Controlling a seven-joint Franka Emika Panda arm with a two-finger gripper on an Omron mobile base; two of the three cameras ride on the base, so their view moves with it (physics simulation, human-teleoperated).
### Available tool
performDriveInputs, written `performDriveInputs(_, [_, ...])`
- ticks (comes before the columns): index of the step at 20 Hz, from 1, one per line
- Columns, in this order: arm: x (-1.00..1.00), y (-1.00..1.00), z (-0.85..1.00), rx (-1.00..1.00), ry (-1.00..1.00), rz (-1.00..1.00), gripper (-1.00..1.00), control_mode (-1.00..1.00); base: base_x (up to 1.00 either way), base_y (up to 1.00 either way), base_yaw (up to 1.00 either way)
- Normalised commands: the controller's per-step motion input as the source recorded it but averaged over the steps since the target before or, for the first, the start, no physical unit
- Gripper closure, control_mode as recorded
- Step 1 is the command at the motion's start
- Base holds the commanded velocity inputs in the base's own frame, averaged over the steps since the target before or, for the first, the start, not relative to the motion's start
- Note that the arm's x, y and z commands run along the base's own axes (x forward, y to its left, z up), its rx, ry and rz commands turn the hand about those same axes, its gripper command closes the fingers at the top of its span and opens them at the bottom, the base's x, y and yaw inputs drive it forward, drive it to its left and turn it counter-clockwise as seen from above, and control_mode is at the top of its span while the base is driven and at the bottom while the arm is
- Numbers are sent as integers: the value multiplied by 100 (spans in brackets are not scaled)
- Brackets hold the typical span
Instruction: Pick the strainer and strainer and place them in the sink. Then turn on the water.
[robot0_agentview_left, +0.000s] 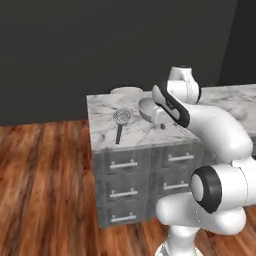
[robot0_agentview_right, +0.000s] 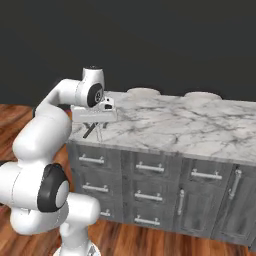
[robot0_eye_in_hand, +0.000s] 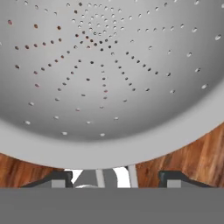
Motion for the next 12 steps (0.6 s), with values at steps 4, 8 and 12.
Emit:
performDriveInputs(4, [0, 0, 0, 0, 0, 0, 100, 100, -59, 100, 41])
performDriveInputs(8, [0, 0, 0, 0, 0, 0, 100, 100, -30, 77, 92])
performDriveInputs(12, [0, 0, 0, 0, 0, 0, 100, 100, -26, 55, 100])
